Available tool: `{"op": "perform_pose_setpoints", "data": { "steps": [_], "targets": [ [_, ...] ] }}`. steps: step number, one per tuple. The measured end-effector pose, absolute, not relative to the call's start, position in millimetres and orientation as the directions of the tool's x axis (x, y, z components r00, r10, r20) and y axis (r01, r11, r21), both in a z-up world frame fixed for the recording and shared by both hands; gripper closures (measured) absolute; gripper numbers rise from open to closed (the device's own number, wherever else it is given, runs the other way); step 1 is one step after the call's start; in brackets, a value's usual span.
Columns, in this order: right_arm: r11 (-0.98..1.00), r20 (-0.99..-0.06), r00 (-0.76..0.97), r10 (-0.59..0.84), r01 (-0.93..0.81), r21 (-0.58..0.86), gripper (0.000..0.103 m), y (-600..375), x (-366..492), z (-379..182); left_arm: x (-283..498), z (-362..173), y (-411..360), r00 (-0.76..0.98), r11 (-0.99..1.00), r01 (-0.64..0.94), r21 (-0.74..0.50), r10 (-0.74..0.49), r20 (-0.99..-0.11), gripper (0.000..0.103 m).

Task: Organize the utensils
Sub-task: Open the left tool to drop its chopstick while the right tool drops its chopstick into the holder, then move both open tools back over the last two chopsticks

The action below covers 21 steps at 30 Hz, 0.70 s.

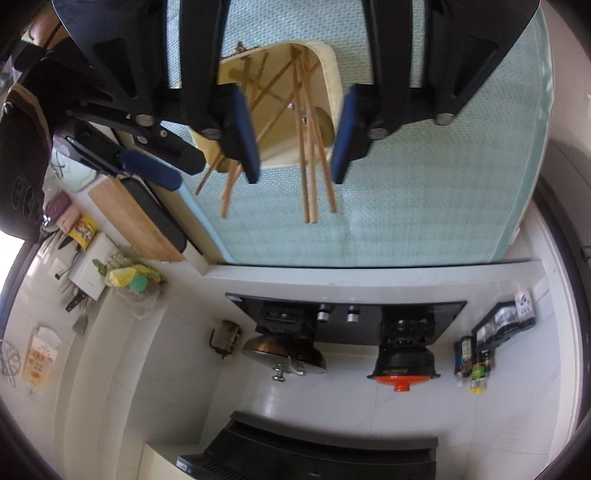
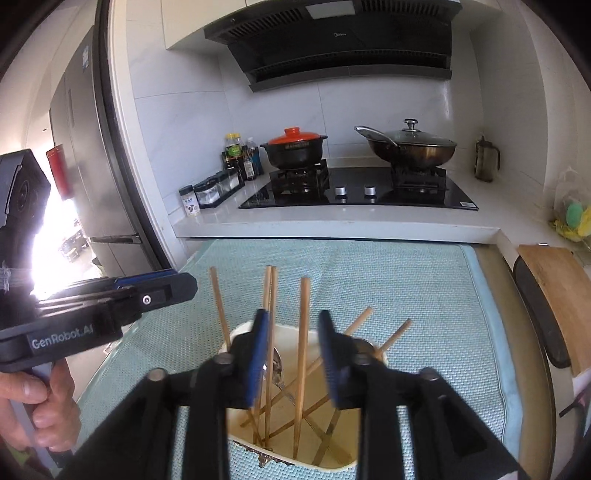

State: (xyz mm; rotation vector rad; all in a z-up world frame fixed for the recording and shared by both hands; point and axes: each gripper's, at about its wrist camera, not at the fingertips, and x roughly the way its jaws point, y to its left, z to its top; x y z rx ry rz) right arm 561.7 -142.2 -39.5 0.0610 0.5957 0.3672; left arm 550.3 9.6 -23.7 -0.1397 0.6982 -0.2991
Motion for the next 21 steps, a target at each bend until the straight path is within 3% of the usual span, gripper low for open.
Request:
{"op": "perform_pose_setpoints", "data": {
  "steps": [2,5,14,21],
  "targets": [
    [0.932,-0.510,0.780,0.361,-0.317,0.175,0.051,-146,556,-33,542,-19,13,0.742,0.952,0.222,-0.212,-0.306,-0.597,0.038],
    [0.937,-0.485,0.802,0.349,-0.315,0.153,0.051,-148,543,-19,527,-9,19,0.755,0.958,0.223,-0.179,-0.286,-0.590,0.029],
    [0.937,-0.433,0.835,0.341,-0.342,0.079,0.049,-151,471,12,440,10,32,0.773,0.967,0.250,-0.056,-0.234,-0.590,0.016],
    [0.940,-0.437,0.843,0.314,-0.341,0.017,0.045,-161,392,1,356,-21,43,0.739,0.966,0.259,-0.019,-0.211,-0.640,0.010]
  ]
}}
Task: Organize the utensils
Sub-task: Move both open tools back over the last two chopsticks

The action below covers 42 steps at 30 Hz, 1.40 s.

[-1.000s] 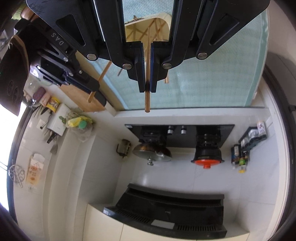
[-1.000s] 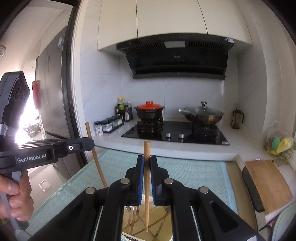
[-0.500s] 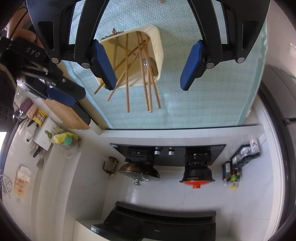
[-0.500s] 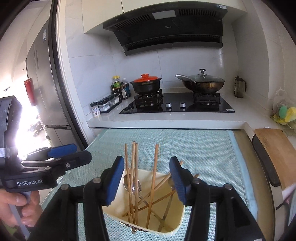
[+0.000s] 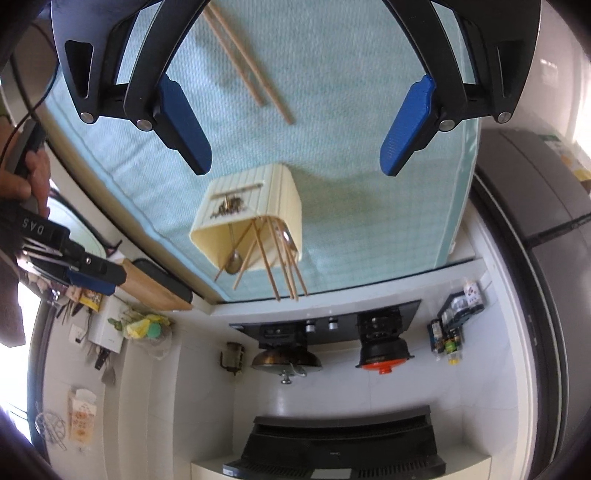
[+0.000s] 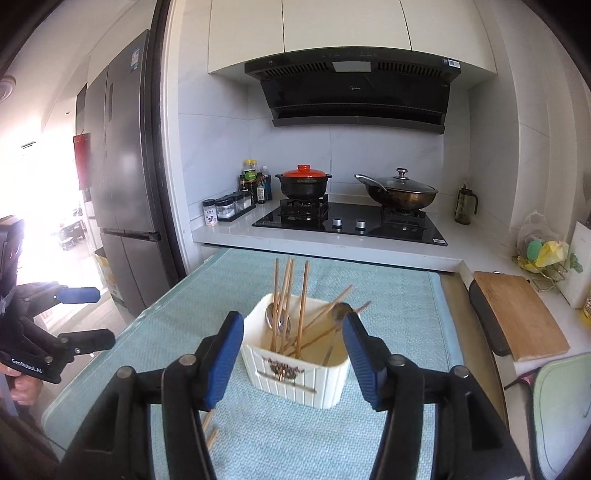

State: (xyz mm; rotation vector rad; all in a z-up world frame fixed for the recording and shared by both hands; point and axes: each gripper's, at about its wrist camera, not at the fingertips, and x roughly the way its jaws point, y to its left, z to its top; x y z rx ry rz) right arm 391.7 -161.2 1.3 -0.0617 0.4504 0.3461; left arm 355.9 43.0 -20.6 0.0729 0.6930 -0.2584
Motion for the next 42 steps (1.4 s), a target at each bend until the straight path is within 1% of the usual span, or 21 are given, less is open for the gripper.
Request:
{"op": "perform_pose_setpoints", "data": {
  "steps": [5,11,17,21,26,30,33,34,35,36,38,42],
  "targets": [
    [0.952,-0.456,0.846,0.274,-0.305,0.006,0.045,-169,341,-35,305,-61,45,0.719,0.972,0.233,-0.038,-0.198,-0.666,0.009],
    [0.967,-0.519,0.823,0.229,-0.254,0.025,0.045,-170,292,-102,264,-109,49,0.722,0.981,0.148,-0.124,-0.192,-0.665,0.009],
    [0.982,-0.552,0.817,0.167,-0.187,0.021,0.045,-170,264,-149,252,-139,49,0.744,0.988,0.055,-0.144,-0.137,-0.654,0.009],
    [0.984,-0.564,0.811,0.158,-0.179,0.019,0.045,-166,256,-167,251,-155,49,0.727,0.987,0.027,-0.160,-0.129,-0.674,0.009],
    [0.977,-0.601,0.777,0.189,-0.208,0.039,0.045,-153,258,-183,246,-163,46,0.731,0.993,0.011,-0.120,-0.090,-0.677,0.009],
    [0.968,-0.620,0.753,0.219,-0.249,0.039,0.045,-136,262,-189,244,-168,50,0.730,0.994,0.002,-0.109,-0.076,-0.679,0.009],
    [0.957,-0.633,0.733,0.248,-0.286,0.044,0.045,-123,264,-191,243,-172,52,0.732,0.996,-0.021,-0.084,-0.043,-0.680,0.009],
    [0.952,-0.635,0.727,0.262,-0.302,0.047,0.046,-118,264,-191,243,-174,52,0.730,0.997,-0.025,-0.077,-0.035,-0.682,0.009],
    [0.946,-0.637,0.719,0.278,-0.319,0.052,0.051,-114,264,-191,242,-174,53,0.728,0.997,-0.029,-0.075,-0.030,-0.684,0.009],
    [0.939,-0.643,0.707,0.294,-0.338,0.059,0.061,-109,265,-191,242,-175,53,0.727,0.997,-0.033,-0.076,-0.028,-0.686,0.009],
    [0.926,-0.661,0.678,0.321,-0.371,0.070,0.069,-98,268,-193,241,-175,55,0.727,0.996,-0.038,-0.080,-0.027,-0.686,0.009],
    [0.908,-0.679,0.644,0.352,-0.411,0.081,0.072,-81,273,-198,241,-176,55,0.720,0.997,-0.047,-0.065,-0.012,-0.694,0.009]
  ]
}}
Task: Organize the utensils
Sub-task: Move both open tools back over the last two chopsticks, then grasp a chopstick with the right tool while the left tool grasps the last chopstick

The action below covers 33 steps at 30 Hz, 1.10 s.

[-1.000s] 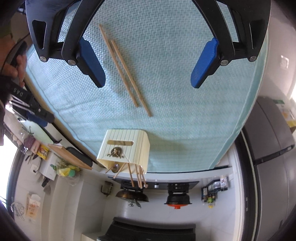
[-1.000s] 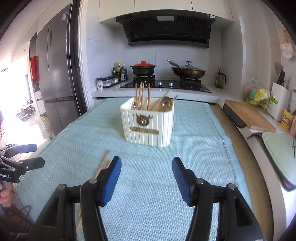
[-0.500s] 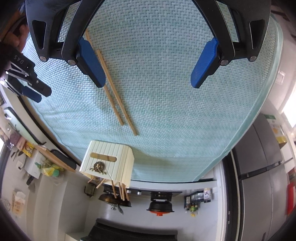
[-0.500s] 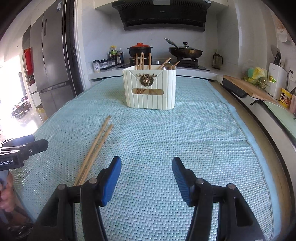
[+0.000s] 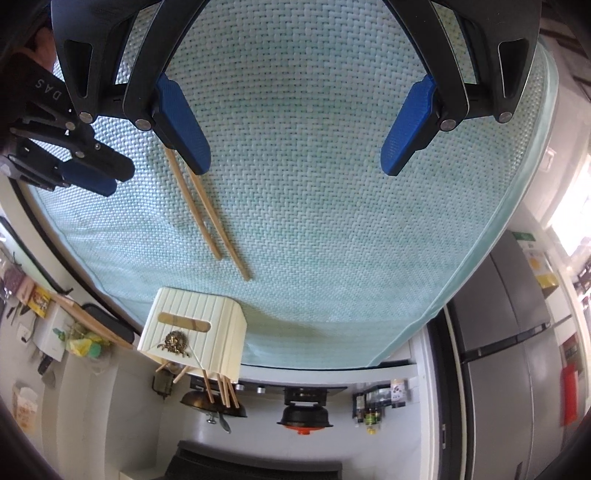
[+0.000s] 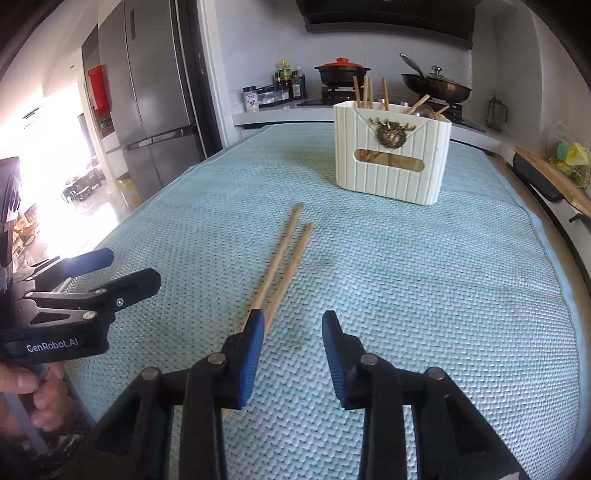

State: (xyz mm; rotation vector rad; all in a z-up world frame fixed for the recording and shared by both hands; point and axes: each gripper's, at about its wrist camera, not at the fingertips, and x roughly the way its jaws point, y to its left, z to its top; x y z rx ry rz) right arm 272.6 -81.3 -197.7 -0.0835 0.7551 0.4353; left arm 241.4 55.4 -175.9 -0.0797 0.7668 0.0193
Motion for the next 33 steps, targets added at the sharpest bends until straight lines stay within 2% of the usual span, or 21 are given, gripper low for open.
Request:
{"op": "perform_pose_setpoints", "data": {
  "steps": [14,17,24,27,33],
  "targets": [
    [0.898,-0.711,0.602,0.363,-0.429,0.095,0.074,-64,284,-206,245,-186,69,0.699,0.995,-0.094,-0.044,0.034,-0.714,0.009],
    [0.893,-0.718,0.592,0.367,-0.440,0.093,0.086,-59,286,-207,244,-188,76,0.696,0.992,-0.113,-0.062,0.035,-0.718,0.009],
    [0.894,-0.753,0.563,0.342,-0.443,0.075,0.087,-48,295,-217,245,-189,82,0.693,0.989,-0.131,-0.072,0.039,-0.720,0.009],
    [0.901,-0.789,0.533,0.305,-0.430,0.058,0.092,-45,301,-230,245,-190,83,0.690,0.989,-0.131,-0.075,0.037,-0.723,0.009],
    [0.930,-0.780,0.576,0.244,-0.368,0.019,0.096,-56,300,-228,247,-194,83,0.682,0.988,-0.135,-0.075,0.038,-0.731,0.009]
  ]
}}
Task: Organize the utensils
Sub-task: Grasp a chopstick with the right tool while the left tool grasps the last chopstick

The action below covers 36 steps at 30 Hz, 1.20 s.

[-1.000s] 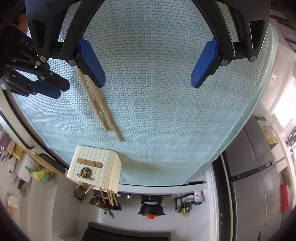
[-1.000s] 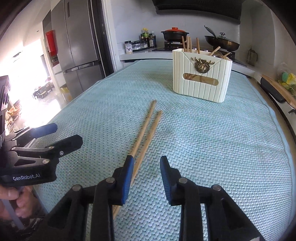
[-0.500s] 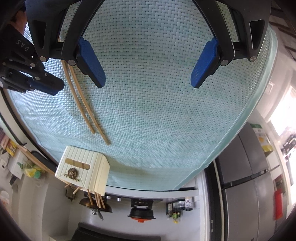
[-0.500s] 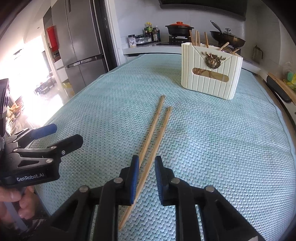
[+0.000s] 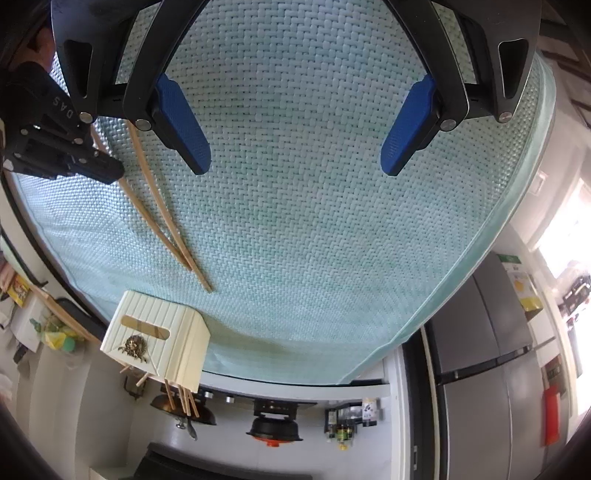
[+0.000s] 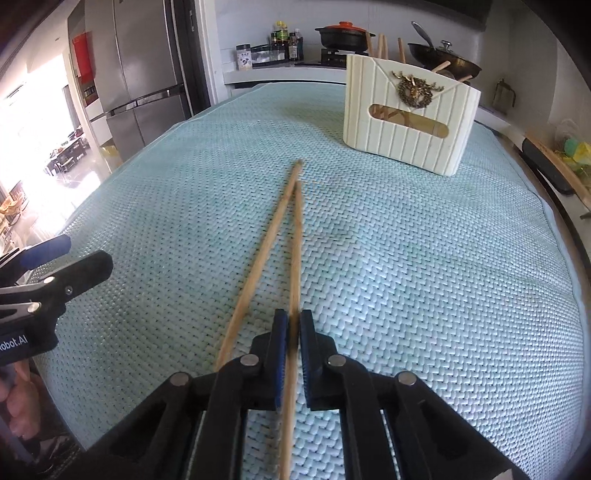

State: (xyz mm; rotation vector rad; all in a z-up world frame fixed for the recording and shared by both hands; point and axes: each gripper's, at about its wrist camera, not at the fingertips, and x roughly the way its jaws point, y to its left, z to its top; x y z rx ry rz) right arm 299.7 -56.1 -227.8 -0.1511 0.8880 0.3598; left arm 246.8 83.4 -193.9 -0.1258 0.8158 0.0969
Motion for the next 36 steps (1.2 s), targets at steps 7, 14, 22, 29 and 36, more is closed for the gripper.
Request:
{"op": "perform_pose_setpoints", "data": {
  "steps": [7,14,22,29,36],
  "targets": [
    [0.977,-0.780,0.614,0.119,-0.213,-0.018,0.096,-105,290,-228,252,-197,79,0.675,0.990,-0.115,-0.082,0.017,-0.738,0.009],
    [0.983,-0.788,0.603,0.126,-0.184,0.016,0.085,-136,289,-230,265,-196,58,0.660,0.992,-0.025,-0.124,-0.076,-0.748,0.009],
    [0.976,-0.782,0.602,0.162,-0.214,0.037,0.071,-141,304,-227,297,-192,20,0.622,0.989,0.111,-0.101,-0.149,-0.769,0.009],
    [0.956,-0.807,0.565,0.170,-0.293,-0.003,0.071,-134,331,-231,339,-213,7,0.554,0.990,0.112,-0.090,-0.138,-0.821,0.011],
    [0.939,-0.821,0.532,0.204,-0.344,0.010,0.080,-127,373,-229,383,-217,6,0.531,0.994,0.082,-0.077,-0.109,-0.840,0.016]
  ]
}}
